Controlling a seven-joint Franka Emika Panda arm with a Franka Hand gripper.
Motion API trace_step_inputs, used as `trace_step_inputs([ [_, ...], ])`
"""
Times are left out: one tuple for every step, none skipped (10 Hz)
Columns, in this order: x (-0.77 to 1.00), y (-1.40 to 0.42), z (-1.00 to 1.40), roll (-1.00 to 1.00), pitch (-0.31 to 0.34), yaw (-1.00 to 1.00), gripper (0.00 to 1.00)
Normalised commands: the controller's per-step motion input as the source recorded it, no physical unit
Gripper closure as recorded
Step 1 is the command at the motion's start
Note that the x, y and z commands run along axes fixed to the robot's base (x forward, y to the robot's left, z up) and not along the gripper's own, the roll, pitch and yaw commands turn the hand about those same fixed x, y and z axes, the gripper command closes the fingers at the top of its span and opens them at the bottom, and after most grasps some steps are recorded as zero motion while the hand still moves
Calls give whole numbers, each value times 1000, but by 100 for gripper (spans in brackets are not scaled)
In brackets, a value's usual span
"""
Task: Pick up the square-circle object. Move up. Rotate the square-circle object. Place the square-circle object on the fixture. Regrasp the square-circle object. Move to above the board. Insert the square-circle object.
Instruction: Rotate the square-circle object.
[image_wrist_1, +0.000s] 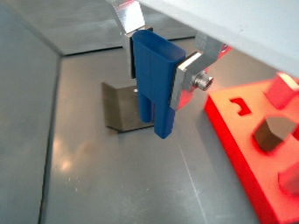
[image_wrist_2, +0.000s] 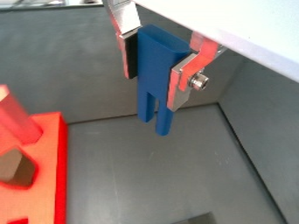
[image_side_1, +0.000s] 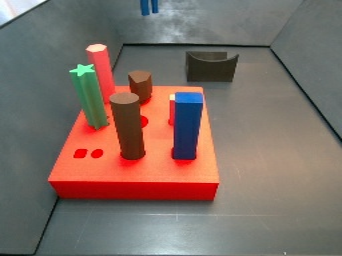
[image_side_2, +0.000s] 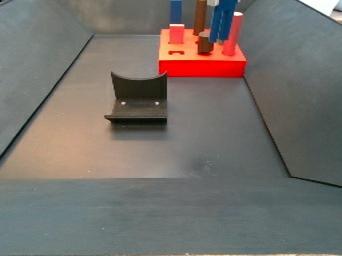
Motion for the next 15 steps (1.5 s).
trace_step_inputs([
  [3,5,3,-53,44,-1000,100],
  [4,6,4,-63,52,-1000,100],
  [4,6,5,-72,60,-1000,100],
  [5,6,6,-91,75,-1000,100],
  [6,7,7,-113,92,-1000,100],
  [8,7,9,-120,97,-800,100],
  [10,8,10,-120,96,-556,100],
  [12,8,13,-120,94,-319,100],
  [13,8,14,-119,93,-212,100],
  [0,0,-1000,-119,92,-163,100],
  [8,1,-1000,-119,76,-103,100],
  [22,2,-1000,-121,34,-79,100],
  [23,3,-1000,-131,-2,-63,100],
  [22,4,-1000,-137,-17,-57,100],
  [22,6,-1000,-148,-29,-49,100],
])
